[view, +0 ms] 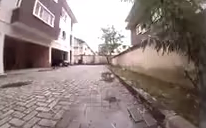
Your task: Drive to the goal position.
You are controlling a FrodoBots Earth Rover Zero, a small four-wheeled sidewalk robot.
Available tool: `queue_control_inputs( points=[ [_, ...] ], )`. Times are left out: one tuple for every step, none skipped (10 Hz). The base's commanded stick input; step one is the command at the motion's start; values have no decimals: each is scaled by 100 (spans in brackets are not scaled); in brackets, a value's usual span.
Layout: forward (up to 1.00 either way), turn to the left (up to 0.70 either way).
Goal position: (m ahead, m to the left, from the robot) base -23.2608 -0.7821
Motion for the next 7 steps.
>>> queue_control_inputs(
  points=[
    [50,0],
    [50,0],
    [50,0],
    [50,0],
    [50,0],
    [50,0],
    [50,0]
  ],
)
